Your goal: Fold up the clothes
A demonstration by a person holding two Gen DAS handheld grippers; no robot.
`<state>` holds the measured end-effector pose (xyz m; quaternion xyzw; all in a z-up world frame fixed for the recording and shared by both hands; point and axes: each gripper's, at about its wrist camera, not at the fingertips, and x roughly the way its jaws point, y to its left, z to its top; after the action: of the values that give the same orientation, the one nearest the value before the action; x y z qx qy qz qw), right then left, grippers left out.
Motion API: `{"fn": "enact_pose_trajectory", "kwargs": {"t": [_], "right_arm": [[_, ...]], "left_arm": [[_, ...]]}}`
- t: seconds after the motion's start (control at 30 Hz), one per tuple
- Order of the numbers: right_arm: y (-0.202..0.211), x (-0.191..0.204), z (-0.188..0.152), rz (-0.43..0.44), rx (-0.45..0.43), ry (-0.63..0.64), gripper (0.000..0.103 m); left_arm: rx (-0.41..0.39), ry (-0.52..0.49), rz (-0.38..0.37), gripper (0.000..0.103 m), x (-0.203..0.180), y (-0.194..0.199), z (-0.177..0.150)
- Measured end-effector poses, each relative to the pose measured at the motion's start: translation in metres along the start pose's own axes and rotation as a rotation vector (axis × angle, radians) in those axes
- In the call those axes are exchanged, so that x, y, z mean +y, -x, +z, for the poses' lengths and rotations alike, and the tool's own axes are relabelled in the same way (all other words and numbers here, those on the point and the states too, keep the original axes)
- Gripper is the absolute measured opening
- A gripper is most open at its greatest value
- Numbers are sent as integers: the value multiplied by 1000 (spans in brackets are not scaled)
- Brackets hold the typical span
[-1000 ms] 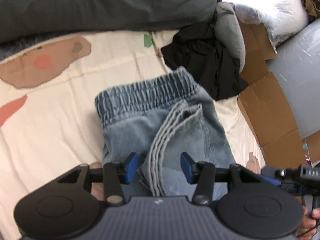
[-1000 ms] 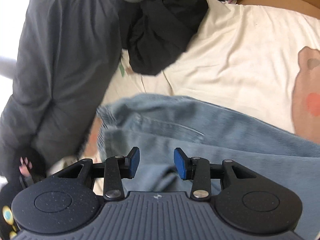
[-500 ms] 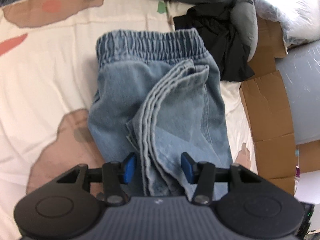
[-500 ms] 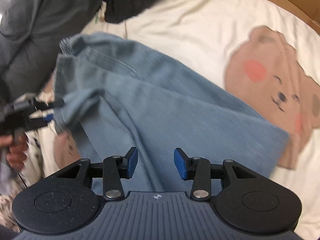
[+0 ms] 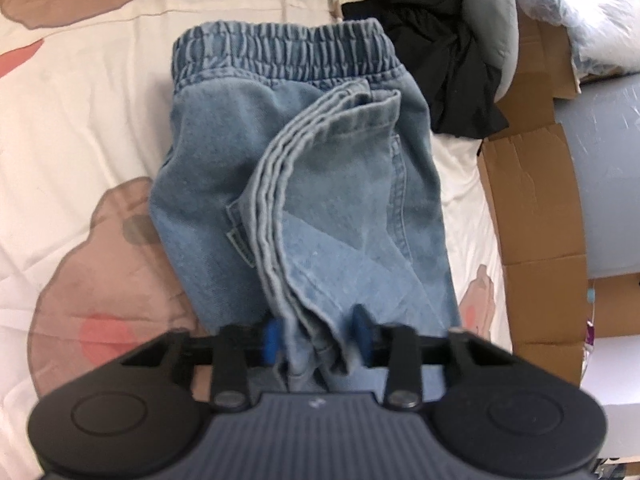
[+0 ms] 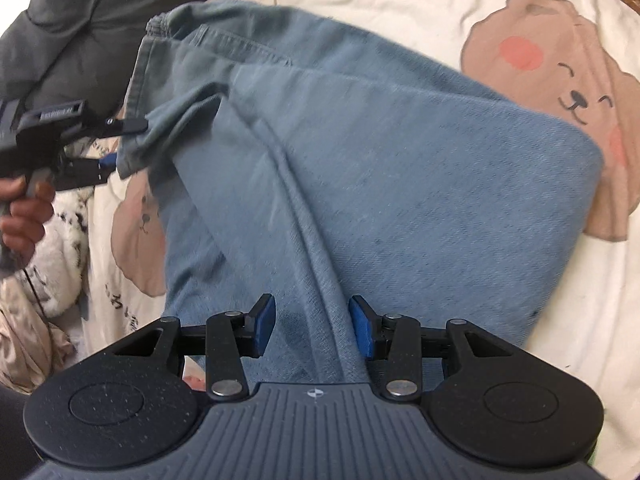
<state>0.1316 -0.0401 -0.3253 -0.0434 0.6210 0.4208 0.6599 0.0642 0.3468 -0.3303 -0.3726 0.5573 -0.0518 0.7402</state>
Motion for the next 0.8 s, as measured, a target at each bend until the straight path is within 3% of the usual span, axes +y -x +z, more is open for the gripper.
{"fn": "enact_pose_trajectory", "kwargs": {"t": [0.07,0.13,0.2,0.33,0.57,0.73,0.8], "right_arm": [[0,6,-3,-4,-3,28,39],[0,11,-6,-7,-4,56,19],[5,10,-8,3,-11,56,14],[14,11,-12,39,-25,63,12],[11,25,-23,71,12,97,11],[8,30,-29,82,39,100,18],[9,29,-28,96,43,94,26]], "left_arm": [[-1,-6,-9,22,0,4,3],[3,-32,-2,17,-3,10,7],[6,-50,-3,14,-5,16,12],[23,-112,14,13,-9,28,21],[80,-238,108,12,-4,40,30],[118,-301,204,12,9,38,29],[128,-319,242,13,16,37,29]]}}
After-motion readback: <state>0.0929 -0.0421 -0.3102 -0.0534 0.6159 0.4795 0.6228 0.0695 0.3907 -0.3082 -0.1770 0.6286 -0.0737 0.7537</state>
